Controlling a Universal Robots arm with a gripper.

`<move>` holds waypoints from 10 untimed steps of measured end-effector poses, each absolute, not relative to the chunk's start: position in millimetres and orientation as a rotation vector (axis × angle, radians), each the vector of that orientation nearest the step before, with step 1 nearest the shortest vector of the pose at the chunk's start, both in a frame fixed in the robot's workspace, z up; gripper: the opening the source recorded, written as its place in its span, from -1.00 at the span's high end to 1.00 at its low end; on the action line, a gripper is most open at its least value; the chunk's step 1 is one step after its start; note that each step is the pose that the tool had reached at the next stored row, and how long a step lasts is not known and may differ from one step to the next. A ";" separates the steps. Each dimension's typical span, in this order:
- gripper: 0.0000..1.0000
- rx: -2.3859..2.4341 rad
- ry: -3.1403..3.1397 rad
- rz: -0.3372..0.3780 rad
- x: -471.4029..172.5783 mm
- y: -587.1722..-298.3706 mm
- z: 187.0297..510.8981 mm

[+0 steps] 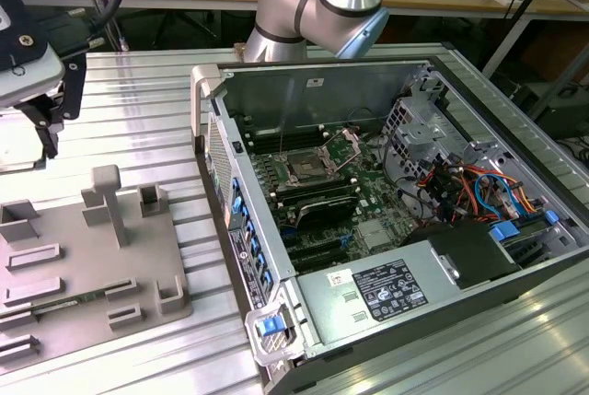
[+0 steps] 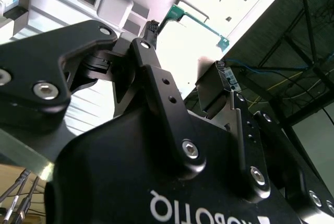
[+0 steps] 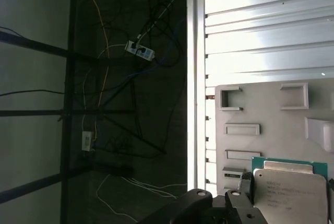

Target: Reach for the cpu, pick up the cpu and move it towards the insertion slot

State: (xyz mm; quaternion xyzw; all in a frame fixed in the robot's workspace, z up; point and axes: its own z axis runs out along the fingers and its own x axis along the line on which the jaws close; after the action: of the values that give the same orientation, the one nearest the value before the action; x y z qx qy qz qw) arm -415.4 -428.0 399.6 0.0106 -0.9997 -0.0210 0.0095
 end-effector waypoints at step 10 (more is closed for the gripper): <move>-0.09 0.033 -3.122 -0.066 -407.5 -428.0 399.6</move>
State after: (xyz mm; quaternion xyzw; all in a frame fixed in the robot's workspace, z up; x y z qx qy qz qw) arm -407.5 -428.0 399.6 0.0106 -0.9997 -0.0210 0.0095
